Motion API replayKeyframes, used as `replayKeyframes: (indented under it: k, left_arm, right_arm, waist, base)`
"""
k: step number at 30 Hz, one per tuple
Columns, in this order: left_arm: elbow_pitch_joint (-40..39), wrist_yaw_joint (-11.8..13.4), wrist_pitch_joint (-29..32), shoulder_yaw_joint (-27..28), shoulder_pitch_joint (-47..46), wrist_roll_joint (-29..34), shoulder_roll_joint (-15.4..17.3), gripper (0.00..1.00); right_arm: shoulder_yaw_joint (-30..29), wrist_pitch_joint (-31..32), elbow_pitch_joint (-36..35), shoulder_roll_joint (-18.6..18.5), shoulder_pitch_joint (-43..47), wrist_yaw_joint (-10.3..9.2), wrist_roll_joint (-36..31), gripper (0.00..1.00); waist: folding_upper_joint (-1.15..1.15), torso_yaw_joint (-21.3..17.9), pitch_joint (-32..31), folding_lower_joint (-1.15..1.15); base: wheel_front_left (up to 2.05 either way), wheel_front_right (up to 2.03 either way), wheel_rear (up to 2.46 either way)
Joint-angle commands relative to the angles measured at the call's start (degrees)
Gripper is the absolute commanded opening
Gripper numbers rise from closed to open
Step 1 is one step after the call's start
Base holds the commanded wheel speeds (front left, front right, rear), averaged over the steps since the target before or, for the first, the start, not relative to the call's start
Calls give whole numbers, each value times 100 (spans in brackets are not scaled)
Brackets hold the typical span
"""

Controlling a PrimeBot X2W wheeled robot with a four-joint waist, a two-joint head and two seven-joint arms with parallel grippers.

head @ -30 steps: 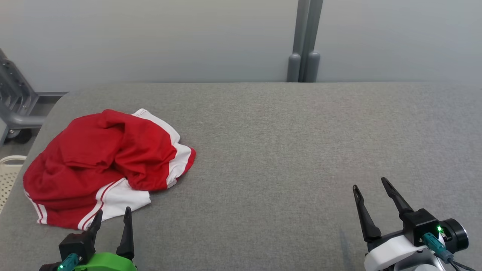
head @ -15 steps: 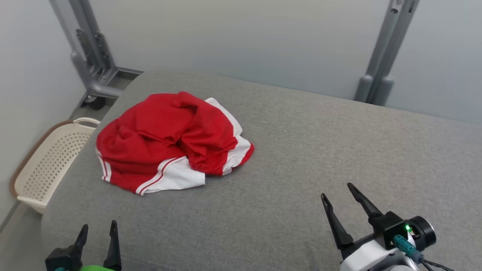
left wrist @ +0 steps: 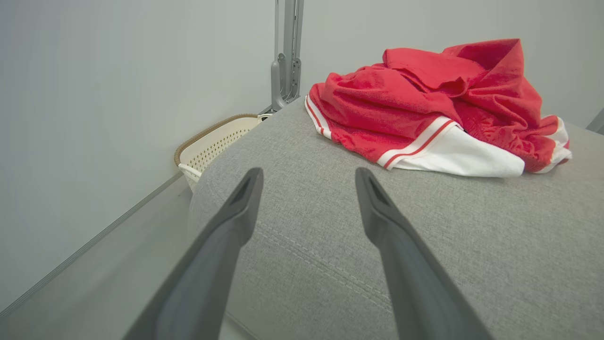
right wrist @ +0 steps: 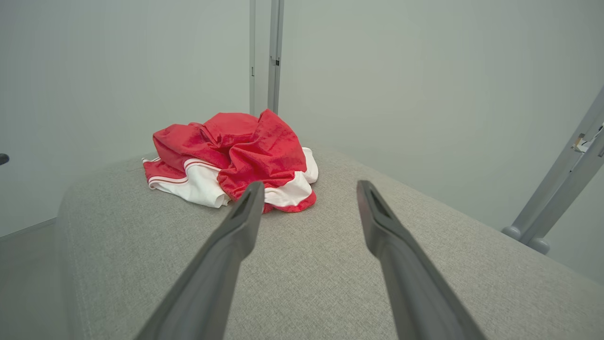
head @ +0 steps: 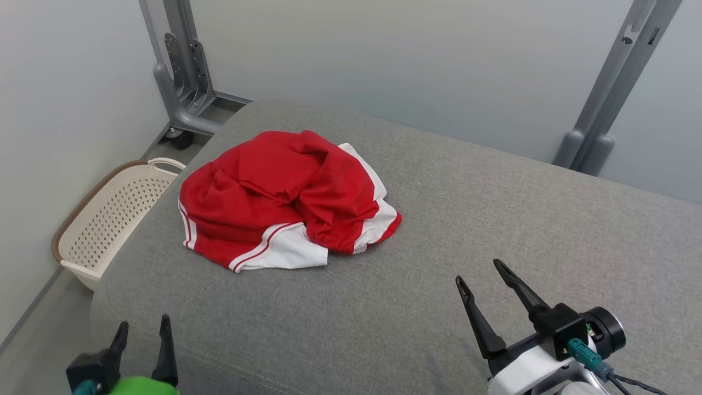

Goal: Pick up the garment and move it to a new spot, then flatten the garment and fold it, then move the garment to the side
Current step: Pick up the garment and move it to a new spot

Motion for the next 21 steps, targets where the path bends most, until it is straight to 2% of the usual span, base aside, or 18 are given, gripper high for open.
replayKeyframes:
  k: [1, 7, 15, 21]
  left_arm:
    - [95, 0, -9, -103, -354, -148, 63, 100]
    - [425, 0, 368, -354, -1755, -492, 280, 100]
    - [1397, 0, 1825, -670, -3944, -1316, 424, 100]
    - [2229, 0, 2474, -952, -5032, -1876, 371, 100]
  right_arm:
    - [-63, -27, -85, -56, 81, 0, 32, 100]
    - [-6, -27, -247, -195, -132, 0, -59, 100]
    - [125, -27, -347, -469, -674, 0, -153, 100]
    - [186, -26, -373, -633, -942, 0, -187, 100]
  waist:
    - [0, -43, 73, 0]
    - [0, -339, 668, 0]
    - [0, -802, 1736, 0]
    - [0, -1226, 2186, 0]
  base:
    - [0, 0, 0]
    - [0, 0, 0]
    - [0, 0, 0]
    - [0, 0, 0]
